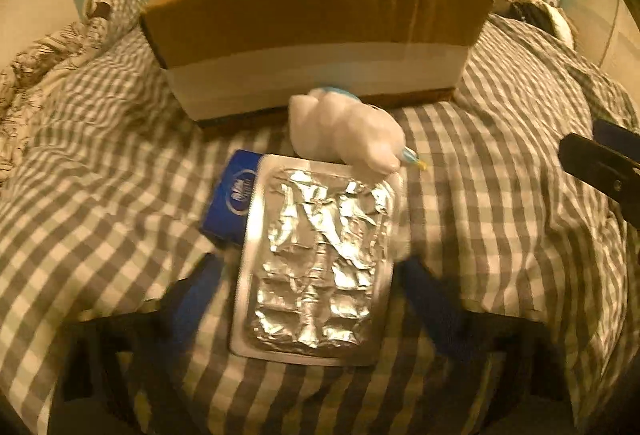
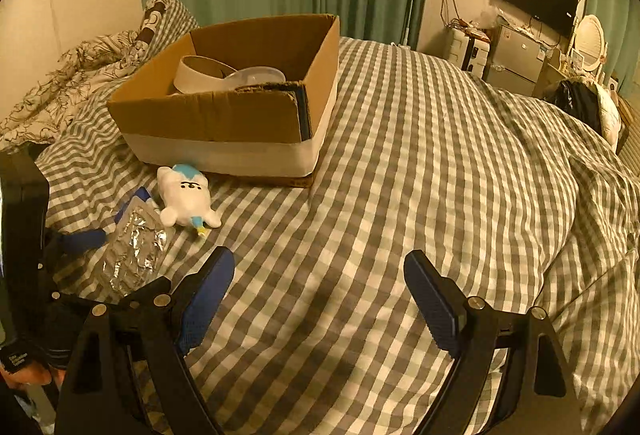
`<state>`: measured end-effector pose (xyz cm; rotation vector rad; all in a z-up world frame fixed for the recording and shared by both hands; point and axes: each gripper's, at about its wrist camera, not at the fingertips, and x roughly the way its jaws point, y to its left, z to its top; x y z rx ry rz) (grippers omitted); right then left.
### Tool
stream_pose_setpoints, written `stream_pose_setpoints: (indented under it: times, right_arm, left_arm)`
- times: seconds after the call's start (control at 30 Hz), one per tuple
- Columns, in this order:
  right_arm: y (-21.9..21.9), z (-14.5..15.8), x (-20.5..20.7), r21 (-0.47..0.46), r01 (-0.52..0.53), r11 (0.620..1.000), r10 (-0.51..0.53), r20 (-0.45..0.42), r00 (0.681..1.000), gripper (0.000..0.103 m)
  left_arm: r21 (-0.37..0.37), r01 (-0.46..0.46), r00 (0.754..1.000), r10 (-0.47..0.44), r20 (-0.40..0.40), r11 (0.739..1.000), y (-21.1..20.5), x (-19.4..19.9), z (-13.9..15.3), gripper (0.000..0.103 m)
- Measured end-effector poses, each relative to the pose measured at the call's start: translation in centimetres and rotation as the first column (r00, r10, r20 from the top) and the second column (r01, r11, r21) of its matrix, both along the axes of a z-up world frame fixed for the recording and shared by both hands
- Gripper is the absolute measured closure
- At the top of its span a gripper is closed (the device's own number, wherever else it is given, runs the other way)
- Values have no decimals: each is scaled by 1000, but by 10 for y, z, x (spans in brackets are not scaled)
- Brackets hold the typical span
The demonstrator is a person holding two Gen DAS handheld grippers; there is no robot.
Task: Organize objects
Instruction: 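Grasp the foil blister pack with the left tool, then grasp the white plush toy with the right tool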
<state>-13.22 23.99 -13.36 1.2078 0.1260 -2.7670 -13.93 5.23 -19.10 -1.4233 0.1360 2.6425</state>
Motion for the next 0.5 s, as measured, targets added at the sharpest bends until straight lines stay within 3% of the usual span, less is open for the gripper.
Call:
stream_pose_setpoints:
  times: [0.03, 0.3, 0.5]
  right_arm:
    - [-1, -1, -1, -1, 3, 1000, -3, 2, 1000, 16]
    - [-6, 3, 2, 12, 16, 1000, -16, -11, 1000, 16]
    - [-27, 12, -4, 23, -24, 999, 25, -34, 999, 16]
  left_arm:
    - [12, 11, 1000, -11, 6, 1000, 0, 1, -1, 30]
    - [67, 10, 999, -7, -42, 998, -13, 17, 24, 31]
    - [21, -36, 992, 38, -122, 999, -38, 9, 57, 31]
